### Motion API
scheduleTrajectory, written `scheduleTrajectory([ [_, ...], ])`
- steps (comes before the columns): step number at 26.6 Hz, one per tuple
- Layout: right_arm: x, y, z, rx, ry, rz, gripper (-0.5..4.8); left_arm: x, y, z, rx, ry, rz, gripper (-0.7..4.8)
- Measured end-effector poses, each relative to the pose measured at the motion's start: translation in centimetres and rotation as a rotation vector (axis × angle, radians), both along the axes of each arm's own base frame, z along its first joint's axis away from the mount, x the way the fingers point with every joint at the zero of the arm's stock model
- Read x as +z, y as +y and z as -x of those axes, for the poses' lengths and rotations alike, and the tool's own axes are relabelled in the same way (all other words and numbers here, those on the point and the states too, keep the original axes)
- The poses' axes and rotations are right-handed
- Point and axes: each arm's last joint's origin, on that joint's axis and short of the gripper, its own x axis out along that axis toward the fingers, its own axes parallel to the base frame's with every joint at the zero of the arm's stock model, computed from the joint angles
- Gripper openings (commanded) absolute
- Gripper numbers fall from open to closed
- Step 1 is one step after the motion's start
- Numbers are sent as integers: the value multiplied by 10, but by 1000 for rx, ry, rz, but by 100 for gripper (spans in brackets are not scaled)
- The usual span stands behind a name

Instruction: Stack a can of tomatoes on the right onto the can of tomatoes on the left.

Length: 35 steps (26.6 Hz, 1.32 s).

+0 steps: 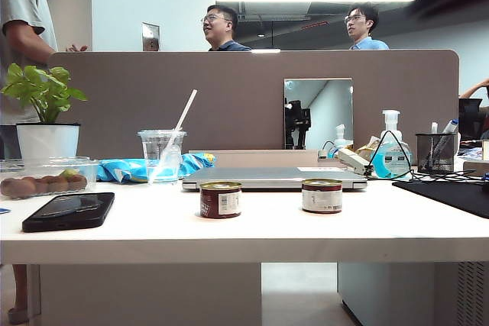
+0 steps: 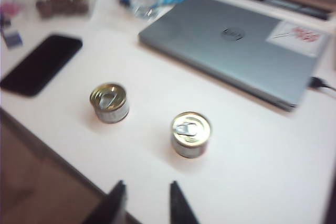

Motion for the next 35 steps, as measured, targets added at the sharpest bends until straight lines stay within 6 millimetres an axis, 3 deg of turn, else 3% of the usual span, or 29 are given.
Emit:
scheduleTrajectory([
  [3,-14,23,-20,24,0,65,309,-2,0,0,1,24,5,-2],
  [5,-25,36,-34,20,-3,99,350,-2,0,0,2,32,19,-2],
  [7,-52,48,-60,-12,36,148,364,-2,0,0,9,67,65,-2],
  [10,-59,57,-82,-44,64,182,460,-2,0,0,9,73,72,-2],
  [14,-59,73,-120,-68,68,200,465,-2,-2,1,-56,78,83,-2],
  [18,-59,81,-139,-69,67,199,479,-2,-2,3,-66,74,84,-2],
  [31,-92,90,-165,-61,234,281,479,-2,-2,3,-67,75,85,-2],
  [35,-91,91,-173,-66,268,297,479,-2,-2,3,-68,74,84,-2],
])
